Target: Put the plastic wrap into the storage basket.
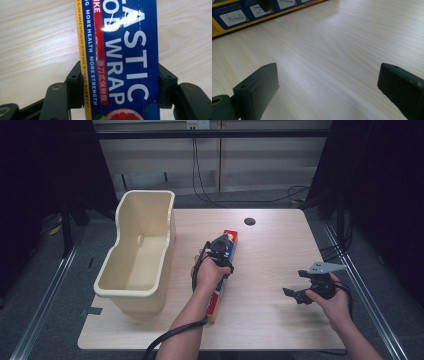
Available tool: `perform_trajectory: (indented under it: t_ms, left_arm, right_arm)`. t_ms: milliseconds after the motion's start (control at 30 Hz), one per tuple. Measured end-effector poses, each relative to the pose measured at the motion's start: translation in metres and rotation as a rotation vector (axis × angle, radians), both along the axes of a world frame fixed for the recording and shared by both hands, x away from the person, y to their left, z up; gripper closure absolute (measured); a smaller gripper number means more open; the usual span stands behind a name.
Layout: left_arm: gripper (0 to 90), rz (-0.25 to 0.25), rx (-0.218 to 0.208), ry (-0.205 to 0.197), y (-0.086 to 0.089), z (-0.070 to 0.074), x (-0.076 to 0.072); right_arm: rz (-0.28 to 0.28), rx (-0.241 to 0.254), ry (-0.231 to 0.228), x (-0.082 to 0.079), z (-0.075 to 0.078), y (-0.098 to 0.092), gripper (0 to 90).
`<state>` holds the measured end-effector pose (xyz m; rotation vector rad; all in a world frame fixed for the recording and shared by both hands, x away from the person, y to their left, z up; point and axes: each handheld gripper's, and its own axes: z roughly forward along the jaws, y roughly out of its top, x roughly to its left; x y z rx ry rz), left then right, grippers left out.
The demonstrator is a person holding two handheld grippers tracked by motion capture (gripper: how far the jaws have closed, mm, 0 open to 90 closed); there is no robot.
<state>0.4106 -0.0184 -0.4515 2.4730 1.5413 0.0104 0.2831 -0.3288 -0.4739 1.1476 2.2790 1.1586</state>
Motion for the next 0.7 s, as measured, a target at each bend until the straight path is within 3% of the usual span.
perform_trajectory:
  t_ms: [167,200,467,700]
  left_arm:
    - [40.5,-0.016,-0.005,0.021,0.002,0.013,0.0]
    - [40.7,-0.026,0.003,0.05,0.005,0.021,0.0]
    - [40.8,-0.016,-0.05,0.067,0.012,0.044,-0.001]
    - [40.8,-0.036,-0.039,0.066,0.017,0.072,-0.003]
  right_arm:
    - [0.0,0.001,0.002,0.0,0.0,0.0,3.1]
    - [0.003,0.001,0.004,0.0,0.0,0.0,3.1]
    - [-0.002,0.001,0.003,-0.001,0.0,0.0,3.0]
    - [0.006,0.003,0.004,0.0,-0.001,0.001,2.8]
